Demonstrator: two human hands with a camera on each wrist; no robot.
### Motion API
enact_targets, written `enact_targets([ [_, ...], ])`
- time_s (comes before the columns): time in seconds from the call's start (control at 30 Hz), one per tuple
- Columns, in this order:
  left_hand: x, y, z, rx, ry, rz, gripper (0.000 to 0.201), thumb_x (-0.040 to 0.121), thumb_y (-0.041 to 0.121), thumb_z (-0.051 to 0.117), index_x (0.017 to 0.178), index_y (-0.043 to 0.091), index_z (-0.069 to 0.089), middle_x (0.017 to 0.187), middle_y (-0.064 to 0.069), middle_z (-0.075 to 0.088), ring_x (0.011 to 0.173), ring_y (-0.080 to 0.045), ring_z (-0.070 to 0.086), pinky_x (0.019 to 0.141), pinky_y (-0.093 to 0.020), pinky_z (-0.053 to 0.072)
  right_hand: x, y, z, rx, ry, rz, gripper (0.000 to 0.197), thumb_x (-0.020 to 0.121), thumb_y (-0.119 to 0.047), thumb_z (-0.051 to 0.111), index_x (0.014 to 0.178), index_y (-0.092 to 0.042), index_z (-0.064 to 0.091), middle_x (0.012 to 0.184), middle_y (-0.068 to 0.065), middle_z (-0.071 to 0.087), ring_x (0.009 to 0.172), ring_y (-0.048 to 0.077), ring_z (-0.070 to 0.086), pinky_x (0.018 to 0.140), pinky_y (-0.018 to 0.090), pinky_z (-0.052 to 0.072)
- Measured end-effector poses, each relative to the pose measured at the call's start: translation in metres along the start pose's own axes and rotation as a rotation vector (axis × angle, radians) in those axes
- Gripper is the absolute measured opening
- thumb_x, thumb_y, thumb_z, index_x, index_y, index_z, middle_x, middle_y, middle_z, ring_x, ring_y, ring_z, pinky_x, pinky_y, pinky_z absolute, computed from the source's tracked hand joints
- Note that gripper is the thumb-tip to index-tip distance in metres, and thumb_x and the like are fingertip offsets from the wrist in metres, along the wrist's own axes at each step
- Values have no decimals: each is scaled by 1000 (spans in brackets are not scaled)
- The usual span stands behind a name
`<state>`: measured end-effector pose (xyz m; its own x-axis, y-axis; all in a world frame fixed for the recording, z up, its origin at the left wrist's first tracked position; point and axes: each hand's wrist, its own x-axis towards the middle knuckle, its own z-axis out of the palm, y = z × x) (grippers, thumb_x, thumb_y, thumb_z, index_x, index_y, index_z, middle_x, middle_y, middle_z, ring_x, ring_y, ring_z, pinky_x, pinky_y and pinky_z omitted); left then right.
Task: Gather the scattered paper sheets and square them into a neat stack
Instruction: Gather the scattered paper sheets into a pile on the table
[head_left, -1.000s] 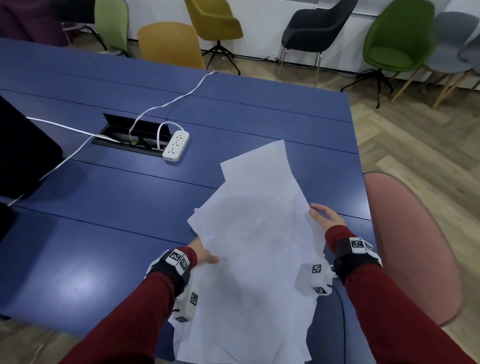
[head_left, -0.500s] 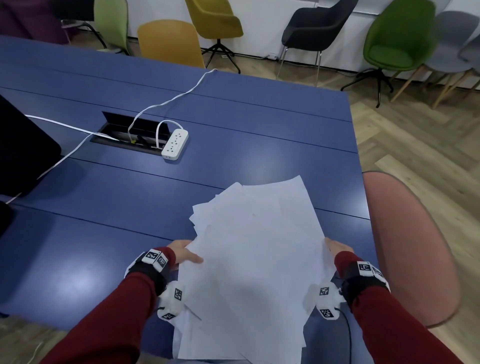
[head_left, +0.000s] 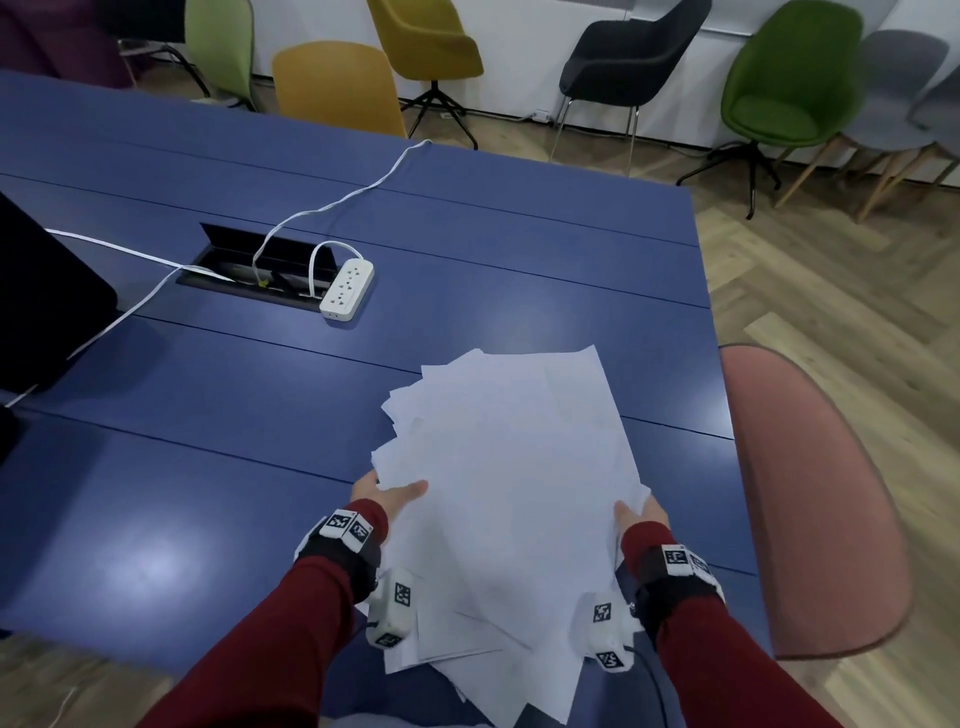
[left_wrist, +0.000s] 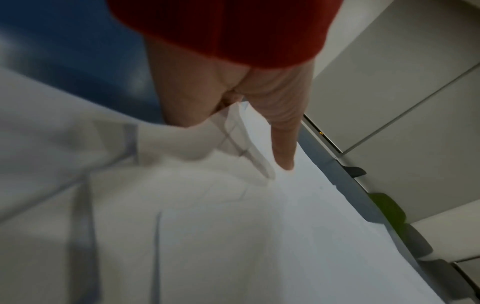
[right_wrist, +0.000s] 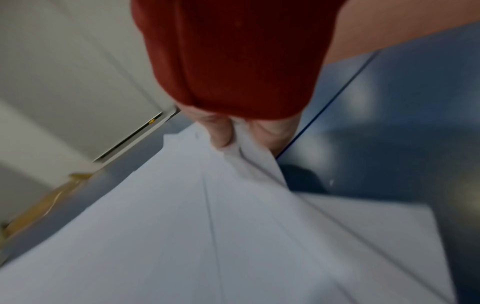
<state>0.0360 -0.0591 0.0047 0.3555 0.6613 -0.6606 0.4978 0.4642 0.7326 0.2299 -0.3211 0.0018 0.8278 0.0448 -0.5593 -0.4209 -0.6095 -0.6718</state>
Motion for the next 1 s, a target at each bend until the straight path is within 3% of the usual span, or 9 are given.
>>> enact_targets([
  [0.1,-1,2,-2,57,64,21,41,72,-5,73,111,-5,62,111,-15,65,91,-25,61,82,-30,45,0,-2,7,33,-74,-21,34,92,-8,49,125,0,50,121,5,54,109,28,56,93,30,39],
  [0.23,8,-1,-14,39,170,21,38,75,-5,70,112,-8,60,120,-21,63,108,-35,62,88,-32,45,1,1,0,249,-243,75,22,90,-17,57,108,-5,59,91,10,66,76,24,62,76,40,55],
  [0.3,12,-3,-15,46,163,23,39,73,-4,72,111,-7,62,119,-23,64,107,-36,63,91,-37,47,1,5,0,243,-210,94,30,87,-21,62,110,-2,60,89,11,67,78,25,62,80,39,53],
  [0.37,13,-2,-10,155,131,57,40,71,-1,74,109,-5,63,118,-21,65,106,-34,64,91,-36,49,-5,2,7,161,-149,74,43,81,-22,68,116,2,58,106,16,68,89,26,62,87,36,48],
  [0.47,6,4,7,638,119,159,60,64,24,80,114,0,57,125,-17,52,117,-32,52,98,-36,46,-21,-13,26,4,-47,74,70,71,-16,78,128,5,43,125,18,56,113,33,57,95,36,43],
  [0.57,-7,8,22,948,158,204,81,54,38,82,116,0,47,126,-12,38,120,-31,41,100,-37,44,-24,-23,47,-88,27,48,56,62,-13,77,111,2,56,123,17,58,104,36,62,92,41,51],
  [0.7,-13,13,30,813,129,152,73,58,20,82,116,2,41,126,-14,42,113,-31,52,92,-34,47,-26,-28,51,-68,-1,75,40,70,-4,67,109,2,59,112,16,63,91,30,64,80,29,49],
  [0.87,-8,16,20,570,45,61,39,69,11,71,105,3,60,108,-10,65,100,-30,63,82,-30,51,-26,-24,40,-13,-75,128,64,74,-10,68,130,3,41,127,21,56,111,36,58,94,37,46],
  [1.0,-7,22,11,440,-44,-43,42,68,5,74,108,-1,62,95,-11,64,84,-26,60,77,-31,50,-26,-27,24,37,-209,140,65,73,-19,73,128,1,44,118,17,59,96,29,56,84,32,42],
])
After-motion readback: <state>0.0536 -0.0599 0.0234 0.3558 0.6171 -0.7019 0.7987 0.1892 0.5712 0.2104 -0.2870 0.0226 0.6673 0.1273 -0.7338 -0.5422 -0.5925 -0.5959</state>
